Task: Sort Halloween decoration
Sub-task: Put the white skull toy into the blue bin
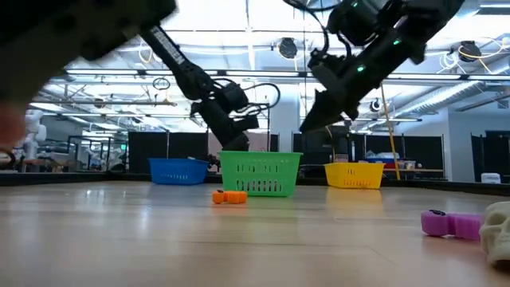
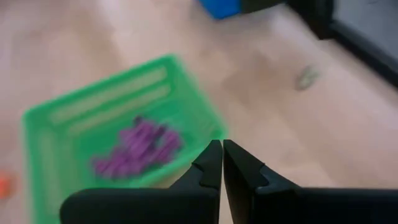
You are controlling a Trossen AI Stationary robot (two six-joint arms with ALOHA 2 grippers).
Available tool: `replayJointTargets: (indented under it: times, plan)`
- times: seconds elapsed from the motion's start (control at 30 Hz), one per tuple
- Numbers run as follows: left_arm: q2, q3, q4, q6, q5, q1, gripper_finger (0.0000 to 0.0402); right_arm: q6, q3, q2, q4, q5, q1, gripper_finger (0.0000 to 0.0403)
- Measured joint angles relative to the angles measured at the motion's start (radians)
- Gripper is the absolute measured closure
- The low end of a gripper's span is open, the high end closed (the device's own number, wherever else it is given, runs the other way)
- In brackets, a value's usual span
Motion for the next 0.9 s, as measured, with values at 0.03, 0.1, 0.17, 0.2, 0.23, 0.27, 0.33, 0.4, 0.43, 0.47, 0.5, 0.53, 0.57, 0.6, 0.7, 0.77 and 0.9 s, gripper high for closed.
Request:
replayJointTargets:
  times: [0.03,0.1,0.17,0.2,0.23,0.27,0.33,0.4,0.43,0.47,0.5,0.53,0.57,0.6,0.7,0.77,0.9]
  plan:
    - [-0.021,-0.035,0.055,-0.026,-0.035,0.0,0.0396,0.0,0.0,0.002,0.018,0.0,-0.021,0.0397]
    - [-0.076,-0.116,0.175,-0.081,-0.077,0.003,0.04,-0.002,0.0,0.007,0.052,-0.001,-0.06,0.0385]
    - [-0.146,-0.206,0.296,-0.132,-0.089,0.006,0.04,0.0,0.001,0.024,0.113,-0.002,-0.098,0.0369]
    - [-0.182,-0.256,0.36,-0.16,-0.096,0.006,0.04,0.0,0.001,0.032,0.13,-0.004,-0.113,0.0359]
    - [-0.219,-0.305,0.412,-0.187,-0.098,0.006,0.04,0.0,0.003,0.048,0.147,-0.014,-0.128,0.0348]
    - [-0.257,-0.357,0.465,-0.212,-0.101,0.006,0.0401,0.001,0.016,0.069,0.16,-0.034,-0.144,0.0336]
    - [-0.331,-0.461,0.558,-0.243,-0.111,0.001,0.0401,0.005,0.052,0.111,0.168,-0.067,-0.167,0.0313]
    - [-0.405,-0.559,0.649,-0.271,-0.131,-0.007,0.0401,0.005,0.111,0.167,0.142,-0.081,-0.187,0.0292]
    - [-0.445,-0.607,0.682,-0.282,-0.139,-0.01,0.0401,0.005,0.146,0.196,0.119,-0.082,-0.195,0.0283]
    - [-0.481,-0.651,0.708,-0.293,-0.145,-0.016,0.0401,0.005,0.185,0.227,0.08,-0.082,-0.206,0.0274]
    - [-0.514,-0.692,0.737,-0.303,-0.152,-0.02,0.0401,0.005,0.229,0.256,0.036,-0.082,-0.218,0.0267]
    - [-0.549,-0.733,0.763,-0.312,-0.155,-0.022,0.0401,0.005,0.278,0.289,-0.004,-0.081,-0.229,0.026]
    - [-0.588,-0.775,0.775,-0.325,-0.158,-0.029,0.0401,0.009,0.331,0.322,-0.051,-0.081,-0.24,0.0254]
    - [-0.619,-0.811,0.803,-0.332,-0.164,-0.034,0.0401,0.014,0.384,0.355,-0.107,-0.08,-0.252,0.0249]
    - [-0.719,-0.908,0.839,-0.334,-0.174,-0.046,0.0401,0.027,0.528,0.456,-0.249,-0.08,-0.285,0.0238]
    - [-0.774,-0.954,0.86,-0.34,-0.176,-0.052,0.0402,0.032,0.607,0.514,-0.324,-0.081,-0.306,0.0233]
    - [-0.876,-1.04,0.886,-0.384,-0.176,-0.056,0.0402,0.078,0.723,0.61,-0.409,-0.104,-0.35,0.023]
